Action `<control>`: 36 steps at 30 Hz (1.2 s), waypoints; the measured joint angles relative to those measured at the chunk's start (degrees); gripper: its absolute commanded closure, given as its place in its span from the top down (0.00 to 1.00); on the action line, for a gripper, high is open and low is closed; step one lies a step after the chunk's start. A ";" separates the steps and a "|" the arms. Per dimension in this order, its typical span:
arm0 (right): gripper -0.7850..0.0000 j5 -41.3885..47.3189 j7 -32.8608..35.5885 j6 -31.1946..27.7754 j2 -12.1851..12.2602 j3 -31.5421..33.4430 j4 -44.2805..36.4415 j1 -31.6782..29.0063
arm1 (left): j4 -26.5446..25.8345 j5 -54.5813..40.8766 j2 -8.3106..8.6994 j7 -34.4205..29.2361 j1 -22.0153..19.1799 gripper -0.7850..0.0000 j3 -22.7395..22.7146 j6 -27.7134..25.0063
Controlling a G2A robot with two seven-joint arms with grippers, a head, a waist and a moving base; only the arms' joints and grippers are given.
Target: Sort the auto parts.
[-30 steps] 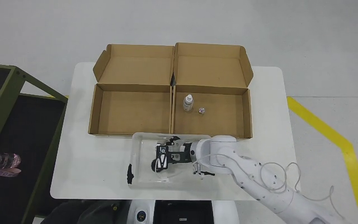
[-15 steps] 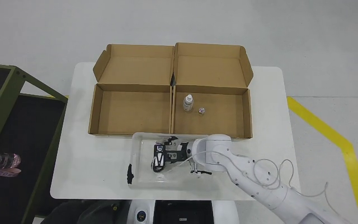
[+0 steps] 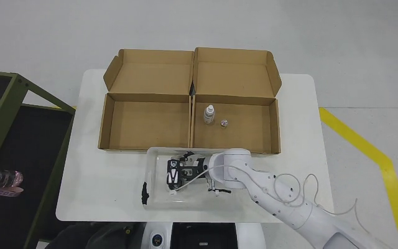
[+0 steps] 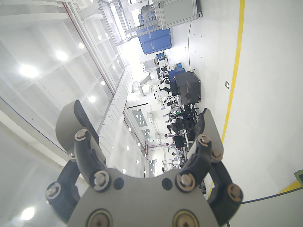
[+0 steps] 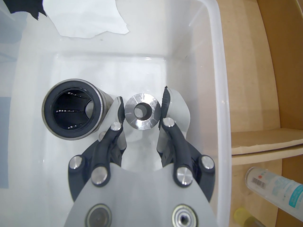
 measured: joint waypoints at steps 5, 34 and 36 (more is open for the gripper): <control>0.31 -0.73 0.34 0.04 -0.36 -0.17 0.26 -0.04 | 0.00 0.00 0.00 0.00 0.00 1.00 0.00 0.00; 0.00 1.77 0.27 -4.22 1.20 7.45 -10.80 -5.48 | 0.00 0.00 0.00 0.00 0.00 1.00 0.00 0.00; 0.00 2.23 0.21 -4.55 1.39 8.37 -12.22 -5.74 | 0.00 0.00 0.00 0.00 0.00 1.00 0.00 0.00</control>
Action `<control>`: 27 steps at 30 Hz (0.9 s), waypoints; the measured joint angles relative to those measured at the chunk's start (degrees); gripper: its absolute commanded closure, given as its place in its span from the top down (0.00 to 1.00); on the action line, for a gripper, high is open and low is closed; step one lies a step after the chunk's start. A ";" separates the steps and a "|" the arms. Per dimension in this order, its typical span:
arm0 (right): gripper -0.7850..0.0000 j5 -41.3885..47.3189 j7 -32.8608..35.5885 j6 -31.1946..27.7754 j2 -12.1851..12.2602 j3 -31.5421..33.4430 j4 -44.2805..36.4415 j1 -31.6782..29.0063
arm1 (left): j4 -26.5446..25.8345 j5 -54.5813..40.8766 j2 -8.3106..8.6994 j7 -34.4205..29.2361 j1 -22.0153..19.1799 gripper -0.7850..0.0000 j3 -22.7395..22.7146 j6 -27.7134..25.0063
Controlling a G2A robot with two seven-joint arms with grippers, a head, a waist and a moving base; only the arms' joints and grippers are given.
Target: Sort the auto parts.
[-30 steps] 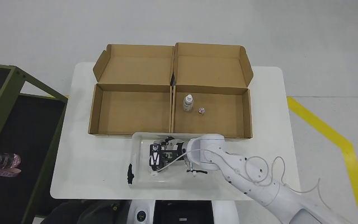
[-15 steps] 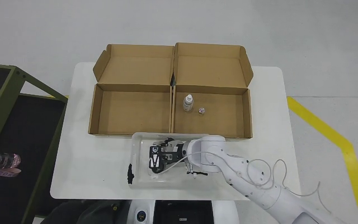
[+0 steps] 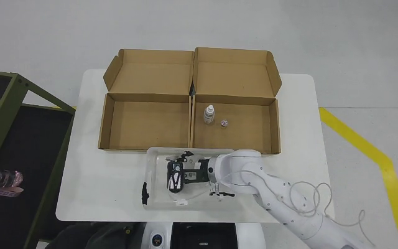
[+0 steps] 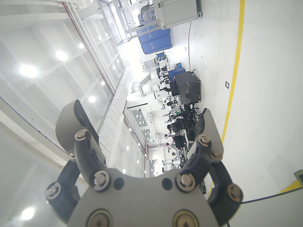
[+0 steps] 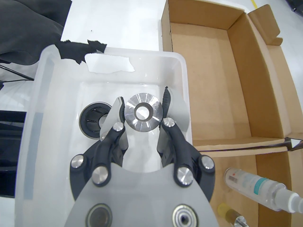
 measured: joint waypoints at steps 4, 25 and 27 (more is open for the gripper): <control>0.00 0.91 -0.18 -0.36 0.25 1.55 -2.50 -0.24 | 0.00 0.00 0.00 0.00 0.00 1.00 0.00 0.00; 0.00 5.35 -1.20 0.04 0.13 6.53 -2.68 3.47 | 0.00 0.00 0.00 0.00 0.00 1.00 0.00 0.00; 0.00 5.61 -1.34 0.31 -0.07 6.35 -1.86 4.30 | 0.00 0.00 0.00 0.00 0.00 1.00 0.00 0.00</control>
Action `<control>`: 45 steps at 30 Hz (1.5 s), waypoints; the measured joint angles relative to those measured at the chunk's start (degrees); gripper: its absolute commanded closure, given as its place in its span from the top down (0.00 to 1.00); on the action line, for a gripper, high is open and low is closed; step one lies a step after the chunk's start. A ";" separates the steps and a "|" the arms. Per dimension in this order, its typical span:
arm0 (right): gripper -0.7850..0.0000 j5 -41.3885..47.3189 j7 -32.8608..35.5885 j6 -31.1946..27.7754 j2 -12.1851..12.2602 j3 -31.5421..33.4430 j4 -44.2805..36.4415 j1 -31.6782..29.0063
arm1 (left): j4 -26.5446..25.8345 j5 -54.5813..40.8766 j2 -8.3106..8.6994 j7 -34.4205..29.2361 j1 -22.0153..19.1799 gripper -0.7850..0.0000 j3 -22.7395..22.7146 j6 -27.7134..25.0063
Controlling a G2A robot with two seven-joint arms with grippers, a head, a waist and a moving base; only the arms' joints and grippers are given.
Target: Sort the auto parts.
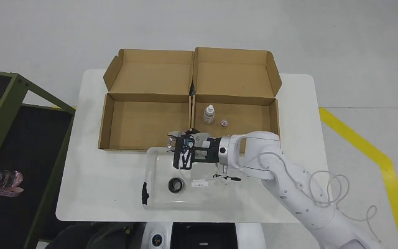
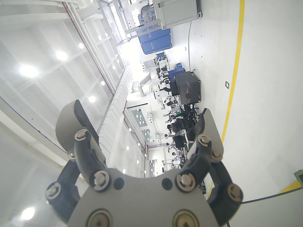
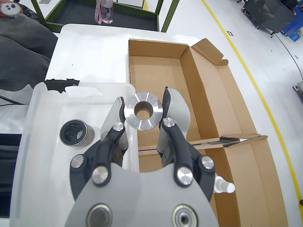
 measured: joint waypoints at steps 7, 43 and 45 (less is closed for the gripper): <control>0.00 0.44 -0.49 2.03 -1.09 -1.64 4.72 3.51 | 0.00 0.00 0.00 0.00 0.00 1.00 0.00 0.00; 0.00 3.19 -4.39 12.89 -11.90 -15.06 39.18 21.78 | 0.00 0.00 0.00 0.00 0.00 1.00 0.00 0.00; 0.00 2.65 -4.58 13.52 -12.56 -15.63 40.69 22.42 | 0.00 0.00 0.00 0.00 0.00 1.00 0.00 0.00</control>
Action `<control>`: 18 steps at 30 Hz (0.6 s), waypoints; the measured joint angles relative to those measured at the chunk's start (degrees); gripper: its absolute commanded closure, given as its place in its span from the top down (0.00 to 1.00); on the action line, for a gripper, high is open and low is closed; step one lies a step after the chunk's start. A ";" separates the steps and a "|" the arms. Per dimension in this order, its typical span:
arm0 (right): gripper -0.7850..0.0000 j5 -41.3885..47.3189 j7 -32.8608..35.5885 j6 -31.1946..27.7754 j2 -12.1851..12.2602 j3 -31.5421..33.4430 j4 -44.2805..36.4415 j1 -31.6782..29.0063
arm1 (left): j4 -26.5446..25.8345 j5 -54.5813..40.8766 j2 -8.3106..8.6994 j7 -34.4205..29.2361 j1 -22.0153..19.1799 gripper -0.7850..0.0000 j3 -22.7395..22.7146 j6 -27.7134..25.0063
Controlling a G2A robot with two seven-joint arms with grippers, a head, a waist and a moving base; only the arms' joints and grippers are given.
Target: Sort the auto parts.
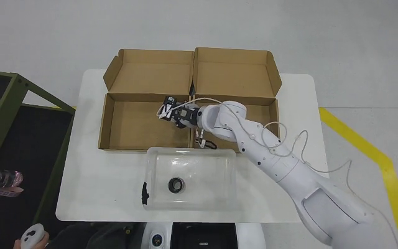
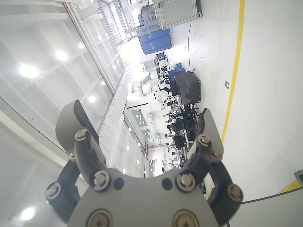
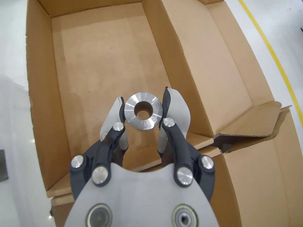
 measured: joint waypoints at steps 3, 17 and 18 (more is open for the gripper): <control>0.00 -0.46 -0.08 0.70 -0.89 -0.65 1.82 0.71 | 0.00 0.00 0.00 0.00 0.00 1.00 0.00 0.00; 0.22 -3.25 2.02 1.80 -4.24 -2.95 7.01 2.68 | 0.00 0.00 0.00 0.00 0.00 1.00 0.00 0.00; 0.23 -3.50 2.46 1.82 -4.45 -3.03 7.26 2.79 | 0.00 0.00 0.00 0.00 0.00 1.00 0.00 0.00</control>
